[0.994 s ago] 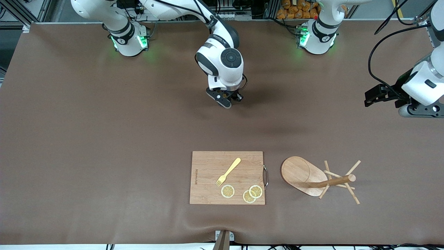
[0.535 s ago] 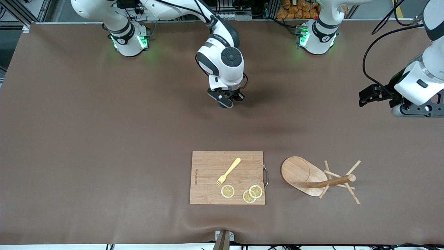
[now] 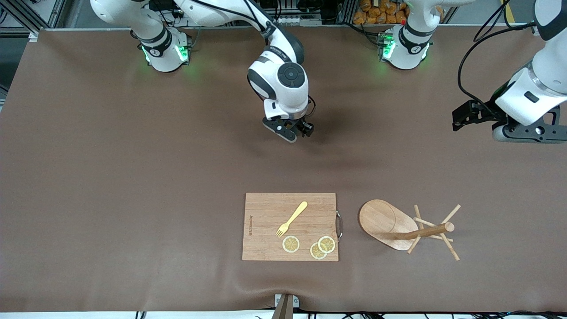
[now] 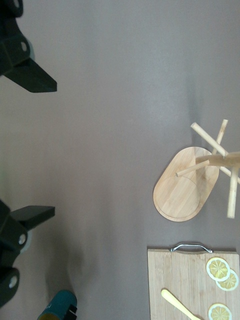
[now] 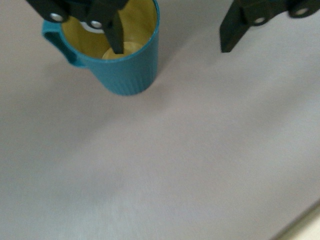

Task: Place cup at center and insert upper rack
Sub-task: 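Lower the mug onto the table while the left gripper moves toward it, then open the right gripper and withdraw while the left gripper reaches the mug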

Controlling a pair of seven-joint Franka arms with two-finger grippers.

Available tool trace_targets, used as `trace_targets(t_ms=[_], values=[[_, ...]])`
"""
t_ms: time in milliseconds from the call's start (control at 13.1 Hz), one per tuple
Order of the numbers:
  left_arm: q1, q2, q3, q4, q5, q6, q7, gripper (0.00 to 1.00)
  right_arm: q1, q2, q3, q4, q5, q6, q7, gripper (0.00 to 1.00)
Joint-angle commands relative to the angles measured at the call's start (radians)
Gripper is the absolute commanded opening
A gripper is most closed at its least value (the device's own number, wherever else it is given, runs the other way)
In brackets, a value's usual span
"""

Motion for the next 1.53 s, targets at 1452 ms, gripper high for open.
trace_targets(t_ms=[1452], values=[[-0.591, 0.292, -0.185, 0.132, 0.292, 0.003, -1.44, 1.0, -0.838, -0.656, 0.011, -0.198, 0.03, -0.484, -1.344, 1.0]])
